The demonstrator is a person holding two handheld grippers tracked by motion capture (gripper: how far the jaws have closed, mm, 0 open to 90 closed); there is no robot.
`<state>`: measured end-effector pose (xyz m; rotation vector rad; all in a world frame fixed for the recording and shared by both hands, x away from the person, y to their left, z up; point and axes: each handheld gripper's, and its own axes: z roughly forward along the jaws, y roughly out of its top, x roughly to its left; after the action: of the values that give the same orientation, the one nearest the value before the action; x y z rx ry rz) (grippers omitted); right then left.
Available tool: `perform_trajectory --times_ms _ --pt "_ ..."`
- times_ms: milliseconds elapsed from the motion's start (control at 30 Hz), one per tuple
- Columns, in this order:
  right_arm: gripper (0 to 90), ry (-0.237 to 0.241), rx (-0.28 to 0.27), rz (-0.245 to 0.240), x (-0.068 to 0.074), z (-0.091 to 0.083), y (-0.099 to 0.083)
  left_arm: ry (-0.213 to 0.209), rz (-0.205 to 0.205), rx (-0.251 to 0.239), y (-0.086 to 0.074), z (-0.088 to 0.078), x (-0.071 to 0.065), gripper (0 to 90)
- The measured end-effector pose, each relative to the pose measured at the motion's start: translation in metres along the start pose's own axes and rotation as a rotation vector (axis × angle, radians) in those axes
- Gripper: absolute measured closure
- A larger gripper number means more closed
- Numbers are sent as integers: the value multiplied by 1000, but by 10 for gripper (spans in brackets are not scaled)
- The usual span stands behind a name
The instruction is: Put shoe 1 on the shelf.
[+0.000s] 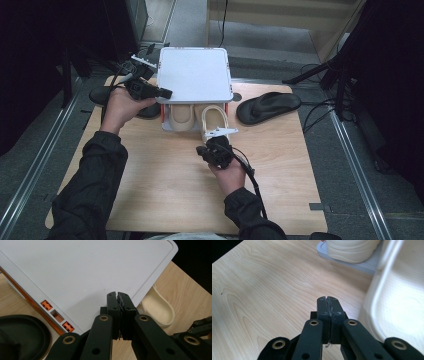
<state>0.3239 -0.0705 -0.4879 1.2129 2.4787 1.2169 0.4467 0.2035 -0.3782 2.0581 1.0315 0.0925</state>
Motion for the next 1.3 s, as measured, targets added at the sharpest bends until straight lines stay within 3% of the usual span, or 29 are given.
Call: perform_trajectory --times_ms 233,733,1167,1300 --pt "900 -9 15 3 -12 -10 -19 -1 0 -1 0 0 0 890" --pt "896 -46 42 61 -34 -35 -53 2 0 0 0 0 0 890" --pt "896 -79 29 118 -54 -28 -48 0 0 1 0 0 0 887" --pt "896 -76 41 108 -56 -24 -42 0 0 1 0 0 0 887"
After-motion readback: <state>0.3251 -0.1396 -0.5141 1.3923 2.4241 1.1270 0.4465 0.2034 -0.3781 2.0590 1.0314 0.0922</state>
